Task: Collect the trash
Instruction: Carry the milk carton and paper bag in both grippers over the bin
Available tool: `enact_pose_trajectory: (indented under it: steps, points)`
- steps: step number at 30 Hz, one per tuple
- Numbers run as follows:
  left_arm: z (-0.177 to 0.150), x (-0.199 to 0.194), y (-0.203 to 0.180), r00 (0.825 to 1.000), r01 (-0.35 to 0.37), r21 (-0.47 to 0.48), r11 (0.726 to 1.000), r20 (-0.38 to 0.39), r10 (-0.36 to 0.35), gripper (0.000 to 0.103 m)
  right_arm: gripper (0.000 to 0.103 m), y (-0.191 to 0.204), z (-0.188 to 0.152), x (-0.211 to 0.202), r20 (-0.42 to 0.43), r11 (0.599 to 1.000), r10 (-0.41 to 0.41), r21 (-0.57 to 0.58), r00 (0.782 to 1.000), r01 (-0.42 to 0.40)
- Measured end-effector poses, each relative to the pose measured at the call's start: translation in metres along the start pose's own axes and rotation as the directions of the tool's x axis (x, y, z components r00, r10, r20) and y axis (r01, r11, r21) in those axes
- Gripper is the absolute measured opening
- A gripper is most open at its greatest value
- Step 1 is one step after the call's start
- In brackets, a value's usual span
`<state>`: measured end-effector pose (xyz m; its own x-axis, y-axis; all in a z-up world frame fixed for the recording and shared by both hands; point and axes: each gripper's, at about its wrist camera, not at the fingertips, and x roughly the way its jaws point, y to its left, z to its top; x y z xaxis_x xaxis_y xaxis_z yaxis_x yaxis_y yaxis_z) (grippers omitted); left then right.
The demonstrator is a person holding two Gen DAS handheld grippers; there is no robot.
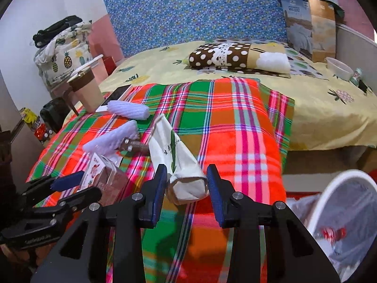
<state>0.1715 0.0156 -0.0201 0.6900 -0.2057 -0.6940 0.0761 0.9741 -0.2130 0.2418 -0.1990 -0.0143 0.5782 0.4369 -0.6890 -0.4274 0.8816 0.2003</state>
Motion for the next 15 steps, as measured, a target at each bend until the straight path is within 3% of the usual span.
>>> enact_pose_trajectory:
  steps: [15]
  points:
    - [-0.03, -0.042, -0.041, 1.0, 0.029, 0.026, 0.999, 0.009, -0.029, 0.052, 0.037, -0.008, -0.034, -0.048, 0.042, 0.995, -0.032, 0.091, 0.999, 0.028]
